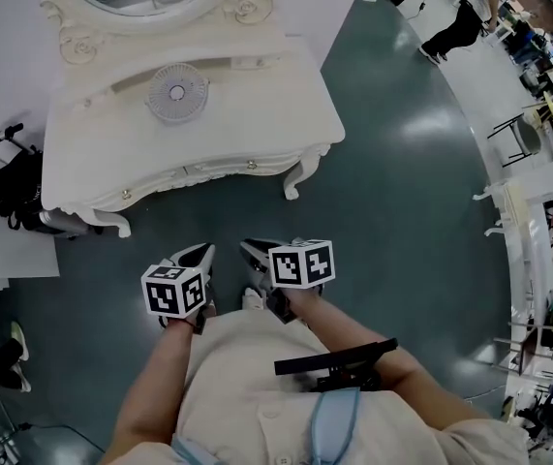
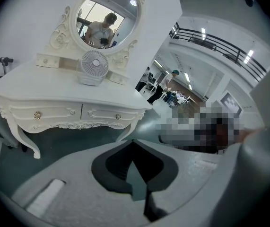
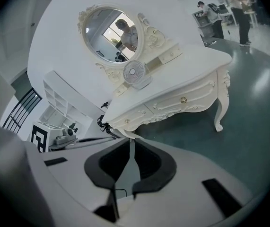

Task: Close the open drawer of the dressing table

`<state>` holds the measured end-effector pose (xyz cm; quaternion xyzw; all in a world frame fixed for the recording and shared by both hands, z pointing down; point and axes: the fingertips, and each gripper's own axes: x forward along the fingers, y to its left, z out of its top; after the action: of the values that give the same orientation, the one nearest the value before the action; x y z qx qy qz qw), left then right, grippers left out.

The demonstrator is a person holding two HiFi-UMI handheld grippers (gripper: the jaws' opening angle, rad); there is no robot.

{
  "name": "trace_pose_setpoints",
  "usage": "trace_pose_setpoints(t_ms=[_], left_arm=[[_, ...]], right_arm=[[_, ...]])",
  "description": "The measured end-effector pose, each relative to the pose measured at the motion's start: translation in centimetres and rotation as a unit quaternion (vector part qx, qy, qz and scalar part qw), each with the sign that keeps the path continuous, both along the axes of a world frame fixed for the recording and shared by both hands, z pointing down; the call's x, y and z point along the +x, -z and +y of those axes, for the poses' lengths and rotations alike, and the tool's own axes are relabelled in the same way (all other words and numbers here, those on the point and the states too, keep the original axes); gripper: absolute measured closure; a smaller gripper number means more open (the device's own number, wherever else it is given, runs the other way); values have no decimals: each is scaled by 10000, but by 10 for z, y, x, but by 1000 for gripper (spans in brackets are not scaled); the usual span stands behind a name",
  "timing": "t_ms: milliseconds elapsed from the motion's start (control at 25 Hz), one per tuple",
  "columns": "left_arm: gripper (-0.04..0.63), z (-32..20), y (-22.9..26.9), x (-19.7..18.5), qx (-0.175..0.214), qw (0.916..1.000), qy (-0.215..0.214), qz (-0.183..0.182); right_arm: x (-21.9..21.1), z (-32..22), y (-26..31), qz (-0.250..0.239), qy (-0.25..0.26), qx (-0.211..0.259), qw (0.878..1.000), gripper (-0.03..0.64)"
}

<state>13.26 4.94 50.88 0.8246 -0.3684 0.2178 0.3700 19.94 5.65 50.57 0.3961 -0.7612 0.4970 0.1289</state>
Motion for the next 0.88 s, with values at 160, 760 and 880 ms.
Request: trace_pose_setpoints(t_ms=[160,760,880], left_arm=[[586,7,0,8,-23,10000,-67,21],[586,7,1,10,-38,10000,-53,16],[586,9,-1,7,-70,10000,-31,17]], right_arm=[[1,3,1,-82,25,15,10000,586],[-4,8,1,-152,289,1,9995,601],[-5,8,0,-139,289,-1,9995,601]])
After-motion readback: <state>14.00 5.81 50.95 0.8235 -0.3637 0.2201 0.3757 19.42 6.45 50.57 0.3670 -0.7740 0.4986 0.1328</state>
